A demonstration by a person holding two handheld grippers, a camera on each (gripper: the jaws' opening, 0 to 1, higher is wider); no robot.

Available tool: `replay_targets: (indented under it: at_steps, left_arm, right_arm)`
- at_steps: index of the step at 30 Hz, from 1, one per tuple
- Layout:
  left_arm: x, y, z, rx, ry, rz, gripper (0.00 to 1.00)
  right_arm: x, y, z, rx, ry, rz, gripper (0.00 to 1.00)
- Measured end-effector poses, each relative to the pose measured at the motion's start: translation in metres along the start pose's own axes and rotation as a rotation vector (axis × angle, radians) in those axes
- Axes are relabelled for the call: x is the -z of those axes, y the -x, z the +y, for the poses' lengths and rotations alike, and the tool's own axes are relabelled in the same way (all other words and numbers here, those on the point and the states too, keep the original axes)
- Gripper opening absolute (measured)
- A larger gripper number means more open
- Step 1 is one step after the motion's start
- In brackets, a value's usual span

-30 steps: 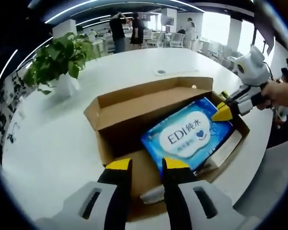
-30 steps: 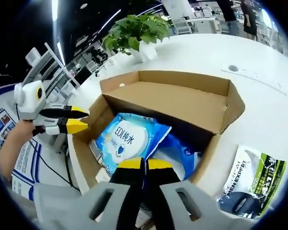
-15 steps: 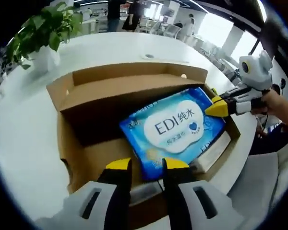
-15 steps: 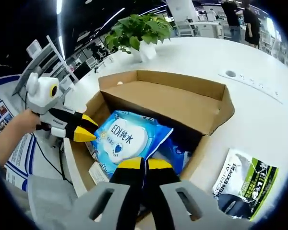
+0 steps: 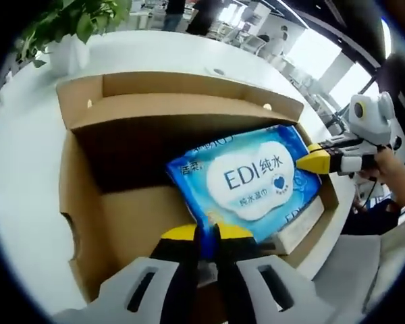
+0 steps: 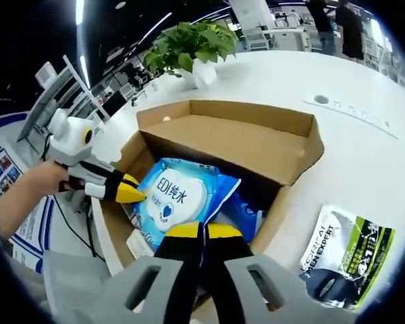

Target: Operate the shoe box by opening the lid, removing the specified soft item, and placing it in the target area until the item is outside and the box remains undamaged.

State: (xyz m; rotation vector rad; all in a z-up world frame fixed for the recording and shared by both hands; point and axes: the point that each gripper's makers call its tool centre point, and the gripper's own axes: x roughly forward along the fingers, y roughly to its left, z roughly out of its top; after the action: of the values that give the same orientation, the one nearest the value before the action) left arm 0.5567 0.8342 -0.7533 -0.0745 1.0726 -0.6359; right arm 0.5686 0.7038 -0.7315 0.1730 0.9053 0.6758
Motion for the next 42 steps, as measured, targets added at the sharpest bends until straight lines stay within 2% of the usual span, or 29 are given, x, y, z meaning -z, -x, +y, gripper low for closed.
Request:
replay_targets:
  at_steps: [4, 22, 31, 42]
  left_arm:
    - [0.000, -0.001, -0.001, 0.000, -0.003, 0.013, 0.01]
    - [-0.013, 0.026, -0.012, -0.002, -0.037, -0.054, 0.00]
    - [-0.022, 0.037, -0.028, 0.026, -0.012, -0.096, 0.00]
    - [-0.029, 0.040, -0.050, 0.066, -0.023, -0.112, 0.00]
  right_arm:
    - [0.000, 0.001, 0.000, 0.001, -0.010, -0.004, 0.00]
    - [-0.010, 0.019, 0.009, -0.014, -0.031, -0.052, 0.00]
    - [-0.015, 0.039, 0.009, -0.018, -0.064, -0.084, 0.00]
    - [-0.009, 0.060, 0.002, -0.015, -0.109, -0.109, 0.00]
